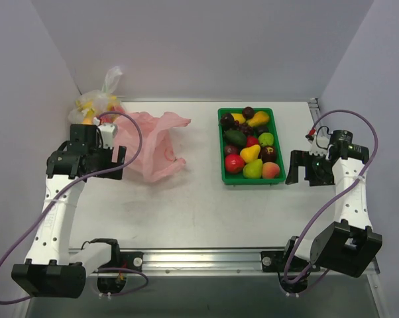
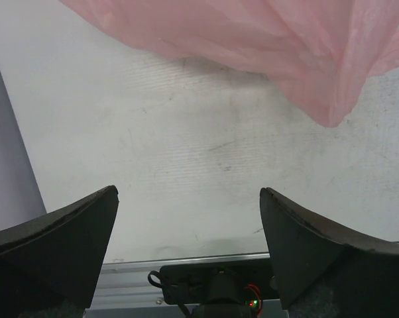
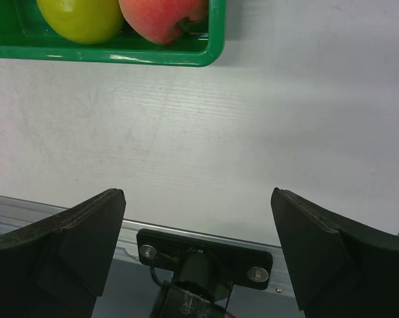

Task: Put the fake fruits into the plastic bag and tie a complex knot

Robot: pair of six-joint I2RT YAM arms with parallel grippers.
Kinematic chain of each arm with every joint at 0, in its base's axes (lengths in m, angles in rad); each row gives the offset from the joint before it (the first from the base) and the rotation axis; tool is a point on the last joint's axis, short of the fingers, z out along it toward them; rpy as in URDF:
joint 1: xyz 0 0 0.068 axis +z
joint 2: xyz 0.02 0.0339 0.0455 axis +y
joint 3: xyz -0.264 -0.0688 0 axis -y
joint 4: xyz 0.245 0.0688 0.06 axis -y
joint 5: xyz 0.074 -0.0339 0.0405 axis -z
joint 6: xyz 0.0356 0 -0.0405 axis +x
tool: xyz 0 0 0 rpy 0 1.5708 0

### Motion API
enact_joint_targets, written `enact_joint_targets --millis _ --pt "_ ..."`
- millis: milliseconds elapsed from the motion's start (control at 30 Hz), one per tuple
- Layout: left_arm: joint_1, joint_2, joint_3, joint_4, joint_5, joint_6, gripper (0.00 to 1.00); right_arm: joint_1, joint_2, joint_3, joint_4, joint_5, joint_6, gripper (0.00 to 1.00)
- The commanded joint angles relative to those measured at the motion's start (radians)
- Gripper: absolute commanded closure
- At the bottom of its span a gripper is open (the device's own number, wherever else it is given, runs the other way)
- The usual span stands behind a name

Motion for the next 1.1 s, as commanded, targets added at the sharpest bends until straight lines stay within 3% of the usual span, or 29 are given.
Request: enact_joint_targets --millis 0,133,267,300,400,833,1067 --pt "0.003 0.01 0.14 0.014 0.014 0.093 0.03 -0.006 -0.027 0.011 -0.016 -0.019 0.008 0.0" --pt "-0.041 0.068 0.246 0.017 0.022 0.136 0.03 -0.006 -0.032 0.028 -0.018 -0.015 0.008 0.0" --pt "-0.256 0.116 0.266 0.048 -0.067 0.147 0.02 -0.006 -0.025 0.054 -0.018 -0.009 0.006 0.0" --pt "-0.358 0.122 0.247 0.076 -0.131 0.141 0.02 -0.005 -0.021 0.06 -0.015 -0.008 0.006 0.0" --pt "-0.446 0.157 0.225 0.113 -0.151 0.11 0.02 -0.005 -0.01 0.074 -0.018 -0.002 0.006 0.0" --pt "-0.494 0.356 0.234 0.264 -0.322 0.013 0.05 -0.003 -0.025 0.071 -0.018 0.015 0.011 0.0" --pt "-0.491 0.51 0.24 0.31 -0.429 -0.037 0.16 -0.003 -0.024 0.072 -0.018 0.012 0.009 0.0"
